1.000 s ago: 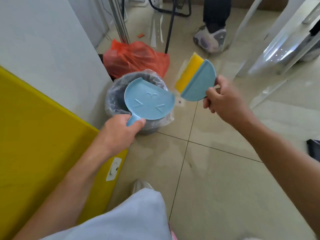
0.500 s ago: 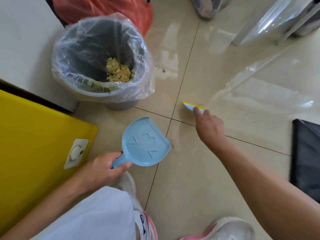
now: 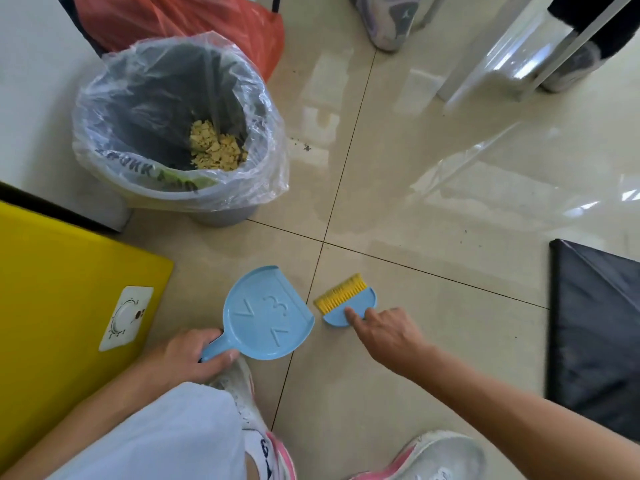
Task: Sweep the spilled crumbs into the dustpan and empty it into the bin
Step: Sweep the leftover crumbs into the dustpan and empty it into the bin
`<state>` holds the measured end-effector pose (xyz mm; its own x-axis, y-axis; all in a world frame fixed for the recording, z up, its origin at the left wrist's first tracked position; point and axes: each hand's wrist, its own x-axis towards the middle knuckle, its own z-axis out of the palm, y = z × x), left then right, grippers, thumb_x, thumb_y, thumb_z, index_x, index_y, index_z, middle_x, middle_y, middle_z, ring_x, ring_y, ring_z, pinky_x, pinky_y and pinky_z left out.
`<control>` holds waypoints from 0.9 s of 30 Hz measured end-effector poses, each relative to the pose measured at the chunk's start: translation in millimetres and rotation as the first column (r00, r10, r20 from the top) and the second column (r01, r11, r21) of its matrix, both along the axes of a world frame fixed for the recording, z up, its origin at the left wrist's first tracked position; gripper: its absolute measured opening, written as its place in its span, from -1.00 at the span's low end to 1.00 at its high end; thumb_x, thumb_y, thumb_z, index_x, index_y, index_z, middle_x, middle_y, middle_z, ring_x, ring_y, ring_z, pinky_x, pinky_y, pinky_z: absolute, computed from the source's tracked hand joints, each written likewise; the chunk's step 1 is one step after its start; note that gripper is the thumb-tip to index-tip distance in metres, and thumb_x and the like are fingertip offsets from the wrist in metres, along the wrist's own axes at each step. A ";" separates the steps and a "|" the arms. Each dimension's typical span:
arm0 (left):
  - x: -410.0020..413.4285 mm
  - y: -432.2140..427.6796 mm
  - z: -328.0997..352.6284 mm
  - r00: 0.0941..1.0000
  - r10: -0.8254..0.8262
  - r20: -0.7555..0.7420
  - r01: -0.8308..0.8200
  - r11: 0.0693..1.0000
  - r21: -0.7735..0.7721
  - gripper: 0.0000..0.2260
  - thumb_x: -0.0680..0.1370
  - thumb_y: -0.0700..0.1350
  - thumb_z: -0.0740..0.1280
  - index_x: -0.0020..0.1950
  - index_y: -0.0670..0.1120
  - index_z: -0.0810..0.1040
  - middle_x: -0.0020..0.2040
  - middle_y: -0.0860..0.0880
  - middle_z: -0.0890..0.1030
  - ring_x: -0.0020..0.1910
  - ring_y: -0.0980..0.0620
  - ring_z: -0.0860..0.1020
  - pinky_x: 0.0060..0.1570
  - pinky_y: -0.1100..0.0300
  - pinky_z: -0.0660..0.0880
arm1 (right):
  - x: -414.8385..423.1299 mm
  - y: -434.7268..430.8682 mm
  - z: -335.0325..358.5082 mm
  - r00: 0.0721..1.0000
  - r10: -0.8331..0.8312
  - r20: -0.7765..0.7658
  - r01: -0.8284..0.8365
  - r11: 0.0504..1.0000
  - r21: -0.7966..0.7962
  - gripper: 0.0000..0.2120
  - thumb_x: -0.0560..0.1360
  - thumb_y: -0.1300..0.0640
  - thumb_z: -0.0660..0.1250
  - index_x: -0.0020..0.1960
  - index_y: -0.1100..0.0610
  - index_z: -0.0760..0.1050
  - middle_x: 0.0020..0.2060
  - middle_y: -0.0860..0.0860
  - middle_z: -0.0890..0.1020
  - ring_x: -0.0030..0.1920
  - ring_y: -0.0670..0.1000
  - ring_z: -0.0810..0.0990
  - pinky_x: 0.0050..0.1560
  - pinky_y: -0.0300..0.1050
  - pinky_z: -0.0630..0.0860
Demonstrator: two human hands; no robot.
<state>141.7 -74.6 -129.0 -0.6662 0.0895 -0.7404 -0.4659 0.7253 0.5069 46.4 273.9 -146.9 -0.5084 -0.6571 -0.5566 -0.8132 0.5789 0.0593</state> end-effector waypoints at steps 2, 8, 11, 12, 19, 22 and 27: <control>-2.9 5.3 0.8 1.000 -0.018 0.026 0.017 1.000 0.009 -0.66 0.50 0.27 0.32 -0.26 0.03 0.46 -0.41 0.03 0.44 -0.42 0.13 0.37 -0.34 0.24 0.30 | -0.5 14.7 8.0 1.000 -0.012 0.000 0.012 0.999 0.036 -0.47 0.30 0.20 0.45 0.28 0.15 0.61 -0.42 0.05 0.54 -0.62 0.08 0.45 -0.45 -0.13 -0.22; -1.8 7.0 0.1 0.998 -0.023 0.064 0.023 1.000 0.001 -0.49 0.36 0.40 0.27 -0.18 -0.06 0.53 -0.40 0.06 0.47 -0.40 0.12 0.40 -0.30 0.23 0.35 | -15.1 35.4 35.1 0.957 -0.288 0.016 0.285 0.935 -0.210 -0.80 0.59 -0.01 0.26 0.21 -0.08 0.49 -0.33 0.00 0.56 -0.45 0.15 0.48 -0.50 -0.08 0.23; 1.3 3.9 -3.0 0.997 -0.055 0.062 0.055 0.998 0.009 -0.69 0.56 0.19 0.36 -0.17 -0.04 0.54 -0.40 0.22 0.53 -0.43 0.17 0.43 -0.33 0.31 0.34 | -21.3 25.4 50.7 0.893 -0.343 0.291 0.373 0.926 -0.053 -0.73 0.64 -0.12 0.14 -0.01 0.03 0.50 -0.32 0.00 0.57 -0.29 0.12 0.54 -0.39 -0.04 0.31; 1.6 4.3 -3.0 0.997 -0.059 0.054 0.059 0.998 0.009 -0.70 0.57 0.15 0.36 -0.17 -0.06 0.54 -0.40 0.26 0.52 -0.43 0.18 0.42 -0.35 0.32 0.32 | -23.2 18.7 52.9 0.865 -0.332 0.376 0.352 0.936 0.015 -0.73 0.62 -0.09 0.19 -0.08 0.07 0.52 -0.34 -0.01 0.55 -0.29 0.09 0.50 -0.39 -0.06 0.32; 0.9 10.3 0.6 0.996 -0.072 0.055 0.073 0.997 -0.009 -0.72 0.60 0.09 0.35 0.00 -0.14 0.61 -0.27 0.02 0.53 -0.30 0.07 0.44 -0.30 0.29 0.33 | -47.9 -25.3 16.6 0.837 -0.432 0.335 0.431 0.899 0.081 -0.78 0.56 0.01 0.31 0.07 0.05 0.68 -0.12 0.07 0.68 -0.19 0.12 0.56 -0.27 -0.15 0.37; 3.8 7.1 -2.0 0.998 -0.048 0.045 0.049 0.999 -0.014 -0.70 0.58 0.14 0.36 -0.04 -0.11 0.61 -0.34 0.12 0.55 -0.36 0.13 0.43 -0.29 0.29 0.36 | -75.9 -34.5 8.6 0.863 -0.453 0.224 0.461 0.887 0.018 -0.83 0.55 0.04 0.32 0.00 0.04 0.68 -0.20 0.05 0.62 -0.25 0.11 0.55 -0.37 -0.17 0.35; 0.5 7.1 -2.1 0.997 -0.064 0.051 0.064 0.998 0.001 -0.44 0.40 0.37 0.26 -0.04 -0.13 0.59 -0.32 0.01 0.50 -0.36 0.11 0.40 -0.29 0.26 0.33 | -113.4 -38.2 24.1 0.864 -0.493 0.104 0.500 0.865 -0.048 -0.87 0.54 0.05 0.30 -0.11 0.02 0.61 -0.25 0.03 0.56 -0.27 0.13 0.56 -0.46 -0.21 0.25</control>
<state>142.2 -67.5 -131.0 -0.6209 0.1299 -0.7731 -0.4438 0.7547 0.4832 -66.9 235.7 -122.7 -0.7303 -0.3699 -0.5743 -0.4172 0.9072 -0.0539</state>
